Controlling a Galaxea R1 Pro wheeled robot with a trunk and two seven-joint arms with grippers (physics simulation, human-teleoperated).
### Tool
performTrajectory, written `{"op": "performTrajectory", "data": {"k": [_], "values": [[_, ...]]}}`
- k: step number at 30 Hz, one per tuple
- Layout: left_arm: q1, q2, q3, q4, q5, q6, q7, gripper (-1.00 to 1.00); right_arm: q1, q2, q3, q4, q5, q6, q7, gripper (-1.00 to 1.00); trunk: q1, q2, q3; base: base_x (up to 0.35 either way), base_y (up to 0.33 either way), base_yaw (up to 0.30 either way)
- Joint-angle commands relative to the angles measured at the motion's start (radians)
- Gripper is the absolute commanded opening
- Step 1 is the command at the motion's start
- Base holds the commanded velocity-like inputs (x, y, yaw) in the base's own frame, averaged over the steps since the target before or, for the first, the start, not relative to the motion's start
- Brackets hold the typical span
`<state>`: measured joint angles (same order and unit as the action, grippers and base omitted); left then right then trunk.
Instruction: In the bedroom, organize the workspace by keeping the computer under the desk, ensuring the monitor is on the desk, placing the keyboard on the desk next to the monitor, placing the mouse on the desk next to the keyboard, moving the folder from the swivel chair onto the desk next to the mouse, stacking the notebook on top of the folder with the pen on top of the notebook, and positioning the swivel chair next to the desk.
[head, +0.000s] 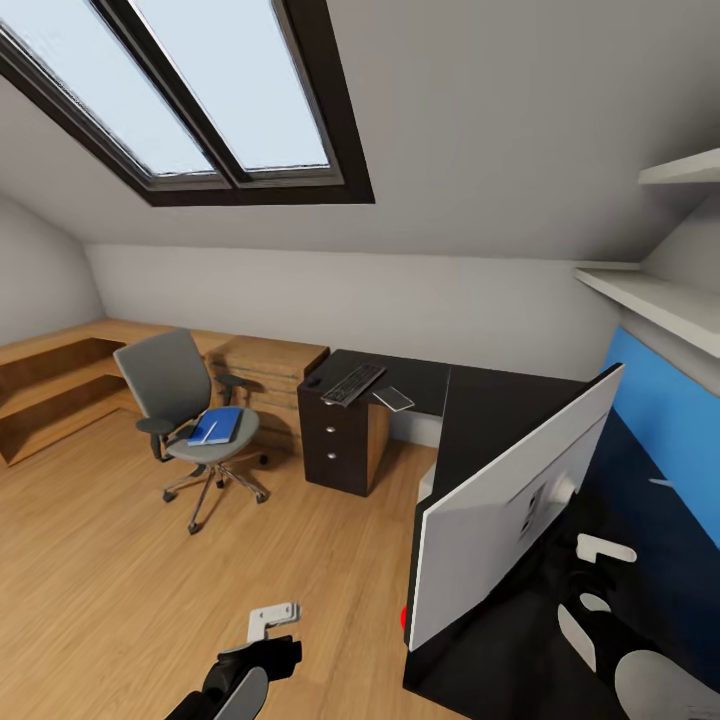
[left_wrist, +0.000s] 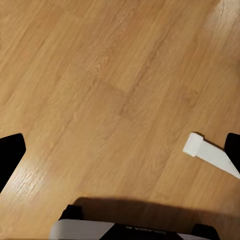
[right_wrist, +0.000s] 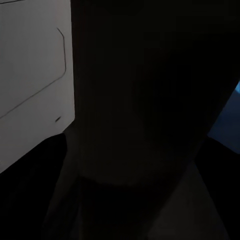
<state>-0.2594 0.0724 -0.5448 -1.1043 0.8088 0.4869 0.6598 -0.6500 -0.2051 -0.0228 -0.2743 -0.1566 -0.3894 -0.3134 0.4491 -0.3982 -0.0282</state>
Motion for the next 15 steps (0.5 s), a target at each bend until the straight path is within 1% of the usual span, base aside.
{"op": "performTrajectory", "data": {"k": [1, 15], "values": [[-0.001, 0.001, -0.003, 0.001, 0.007, 0.001, 0.009, 1.0, 0.0, 0.0, 0.006, 0.004, -0.03, -0.009, -0.001, -1.0, 0.001, -0.002, -0.003, 0.006, -0.006, 0.0], [-0.001, 0.001, -0.003, 0.003, 0.006, 0.001, 0.009, 1.0, 0.0, 0.001, 0.009, 0.001, -0.029, -0.01, -0.002, -1.0, 0.001, -0.002, -0.003, 0.0, 0.0, 0.0]]}}
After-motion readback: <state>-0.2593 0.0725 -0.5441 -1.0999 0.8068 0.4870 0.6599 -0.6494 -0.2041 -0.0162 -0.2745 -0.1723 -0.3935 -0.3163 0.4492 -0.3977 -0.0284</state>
